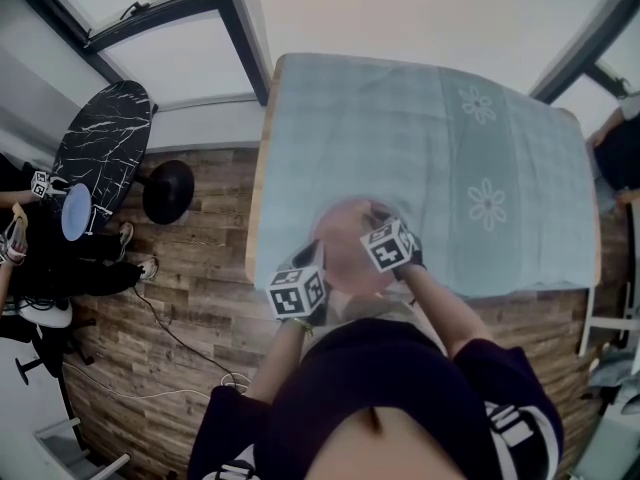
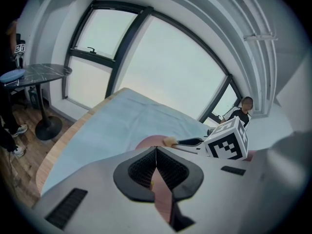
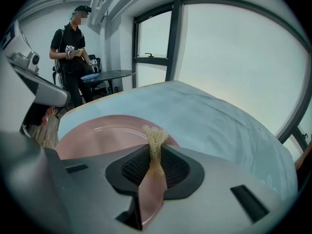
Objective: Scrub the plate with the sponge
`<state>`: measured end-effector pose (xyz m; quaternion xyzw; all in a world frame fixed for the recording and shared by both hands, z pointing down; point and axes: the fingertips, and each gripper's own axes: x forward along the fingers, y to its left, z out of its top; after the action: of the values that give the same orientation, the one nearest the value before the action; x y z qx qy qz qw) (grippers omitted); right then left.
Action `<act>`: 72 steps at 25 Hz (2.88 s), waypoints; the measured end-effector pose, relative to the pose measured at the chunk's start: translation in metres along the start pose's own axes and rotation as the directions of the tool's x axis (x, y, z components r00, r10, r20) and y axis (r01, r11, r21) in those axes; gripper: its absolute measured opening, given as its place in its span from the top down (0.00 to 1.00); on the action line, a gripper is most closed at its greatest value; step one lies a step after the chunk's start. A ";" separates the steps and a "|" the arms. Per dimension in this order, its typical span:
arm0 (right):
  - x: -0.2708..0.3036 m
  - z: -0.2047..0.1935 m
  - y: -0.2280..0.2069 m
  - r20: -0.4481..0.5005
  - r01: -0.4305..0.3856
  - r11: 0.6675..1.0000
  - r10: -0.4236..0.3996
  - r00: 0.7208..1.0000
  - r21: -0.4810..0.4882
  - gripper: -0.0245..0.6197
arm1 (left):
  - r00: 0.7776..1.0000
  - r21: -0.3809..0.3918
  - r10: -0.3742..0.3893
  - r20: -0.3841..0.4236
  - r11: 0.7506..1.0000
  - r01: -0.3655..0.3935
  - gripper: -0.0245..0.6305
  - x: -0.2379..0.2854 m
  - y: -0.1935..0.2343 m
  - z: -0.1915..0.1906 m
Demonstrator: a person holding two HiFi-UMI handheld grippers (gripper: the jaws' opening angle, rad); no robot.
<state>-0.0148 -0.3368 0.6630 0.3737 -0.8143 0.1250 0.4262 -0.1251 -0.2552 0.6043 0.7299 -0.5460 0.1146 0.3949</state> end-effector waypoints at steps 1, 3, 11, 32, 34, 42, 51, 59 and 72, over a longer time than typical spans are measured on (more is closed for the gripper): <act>0.001 0.000 0.000 0.000 0.003 1.000 -0.003 1.000 0.001 0.86 | 1.000 0.001 0.000 0.001 1.000 0.000 0.94 0.000 0.000 0.000; 0.003 0.001 0.001 -0.001 0.007 1.000 -0.007 1.000 -0.002 0.86 | 1.000 0.000 0.000 0.003 1.000 0.000 0.94 -0.002 0.001 0.000; 0.005 0.003 0.019 -0.024 -0.027 0.999 0.026 0.999 -0.041 0.86 | 1.000 -0.010 0.011 0.013 1.000 -0.011 0.94 -0.008 0.006 -0.001; -0.014 -0.006 0.090 -0.029 -0.129 0.986 0.127 0.991 -0.104 0.86 | 0.999 -0.025 0.023 0.025 0.999 -0.023 0.94 -0.033 0.004 -0.031; -0.016 -0.008 0.098 -0.029 -0.142 0.984 0.140 0.990 -0.109 0.86 | 0.999 -0.026 0.023 0.026 0.999 -0.023 0.94 -0.036 0.004 -0.035; -0.025 -0.015 0.122 -0.008 -0.175 0.978 0.175 0.984 -0.113 0.86 | 0.999 -0.021 0.023 0.025 1.000 -0.023 0.94 -0.050 0.004 -0.055; -0.037 -0.028 0.136 -0.018 -0.186 0.974 0.186 0.982 -0.126 0.86 | 1.000 -0.011 0.009 0.024 1.000 -0.009 0.94 -0.061 -0.006 -0.072; -0.050 -0.034 0.136 -0.006 -0.205 0.975 0.205 0.979 -0.080 0.86 | 0.999 0.001 0.005 0.042 1.000 -0.005 0.94 -0.064 -0.011 -0.068; -0.057 -0.036 0.036 0.019 -0.008 1.000 0.008 1.000 -0.029 0.86 | 1.000 0.010 -0.006 0.020 1.000 0.006 0.94 -0.053 -0.017 -0.072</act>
<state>0.0012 -0.2642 0.6436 0.3654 -0.8217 0.1111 0.4231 -0.1111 -0.1662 0.6128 0.7347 -0.5471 0.1087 0.3862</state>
